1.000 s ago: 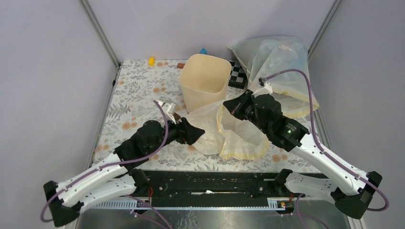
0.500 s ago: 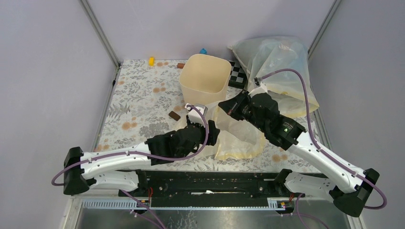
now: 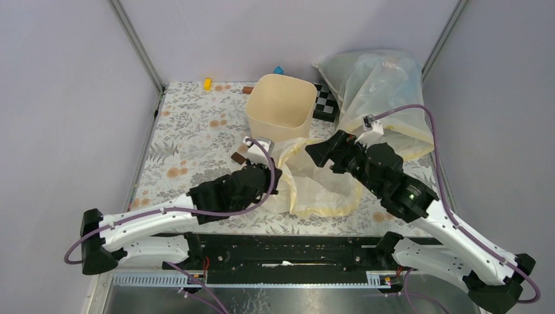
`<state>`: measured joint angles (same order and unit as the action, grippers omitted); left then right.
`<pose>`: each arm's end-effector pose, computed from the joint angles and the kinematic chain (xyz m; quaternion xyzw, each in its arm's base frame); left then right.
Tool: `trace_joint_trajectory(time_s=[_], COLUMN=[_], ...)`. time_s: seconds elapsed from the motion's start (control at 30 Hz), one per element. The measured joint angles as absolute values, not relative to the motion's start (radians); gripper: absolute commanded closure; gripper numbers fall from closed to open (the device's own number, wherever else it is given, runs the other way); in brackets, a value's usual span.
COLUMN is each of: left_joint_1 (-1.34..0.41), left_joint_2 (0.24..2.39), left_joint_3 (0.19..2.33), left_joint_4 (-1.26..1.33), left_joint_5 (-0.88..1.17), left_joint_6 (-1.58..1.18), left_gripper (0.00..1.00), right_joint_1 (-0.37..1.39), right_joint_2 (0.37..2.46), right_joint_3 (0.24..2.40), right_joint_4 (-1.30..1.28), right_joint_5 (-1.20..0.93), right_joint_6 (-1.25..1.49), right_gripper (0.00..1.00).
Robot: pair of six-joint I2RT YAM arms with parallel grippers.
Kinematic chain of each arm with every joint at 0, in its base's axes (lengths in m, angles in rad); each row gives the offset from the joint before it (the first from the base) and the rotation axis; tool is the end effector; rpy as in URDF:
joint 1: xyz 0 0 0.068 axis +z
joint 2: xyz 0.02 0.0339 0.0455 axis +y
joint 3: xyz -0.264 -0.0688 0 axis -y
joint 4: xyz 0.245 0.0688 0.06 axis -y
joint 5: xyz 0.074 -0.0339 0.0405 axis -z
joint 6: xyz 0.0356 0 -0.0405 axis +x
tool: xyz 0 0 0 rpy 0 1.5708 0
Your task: Put the trash bags into the trash bin
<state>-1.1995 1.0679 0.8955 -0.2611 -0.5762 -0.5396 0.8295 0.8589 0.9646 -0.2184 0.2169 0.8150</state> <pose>0.1047 -0.2154 0.3183 0.1170 0.8139 -0.2400 0.5160 0.1359 0.1371 0.3867 0.0667 0.7419 0.4303 0.5099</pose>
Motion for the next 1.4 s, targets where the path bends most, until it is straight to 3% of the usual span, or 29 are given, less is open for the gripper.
trace_joint_trajectory(time_s=[0.17,0.3,0.33,0.5,0.53,0.9,1.07,1.4], left_joint_1=[-1.14,-1.129,-1.129,-1.124,-1.124,-1.119,-1.117,-1.103], left_joint_2=[0.95,0.892,0.889,0.892,0.894,0.965,0.989,1.104], left_joint_3=[0.896,0.902,0.904,0.904,0.904,0.97,1.024,1.393], left_joint_4=[-0.314,-0.348,-0.352,-0.366,-0.366,-0.364,-0.362,-0.35], left_joint_5=[-0.46,-0.385,-0.373,-0.318,-0.308,-0.205,-0.156,0.005], left_joint_6=[-0.562,-0.573,-0.575,-0.582,-0.584,-0.607,-0.612,-0.621], left_gripper=[1.0,1.0,1.0,1.0,1.0,1.0,1.0,1.0], right_joint_1=[0.83,0.83,0.83,0.83,0.83,0.83,0.838,0.876], right_joint_2=[0.743,0.646,0.628,0.577,0.582,0.829,0.981,1.129], right_joint_3=[0.883,0.807,0.792,0.743,0.731,0.464,0.455,0.476], right_joint_4=[-0.226,-0.229,-0.233,-0.218,-0.208,0.157,0.336,0.488], right_joint_5=[0.247,0.243,0.241,0.172,0.16,-0.008,-0.043,-0.069], right_joint_6=[0.624,0.423,0.384,0.271,0.268,0.32,0.332,0.347], right_gripper=[0.01,0.18,0.24,0.92,1.0,1.0,1.0,1.0])
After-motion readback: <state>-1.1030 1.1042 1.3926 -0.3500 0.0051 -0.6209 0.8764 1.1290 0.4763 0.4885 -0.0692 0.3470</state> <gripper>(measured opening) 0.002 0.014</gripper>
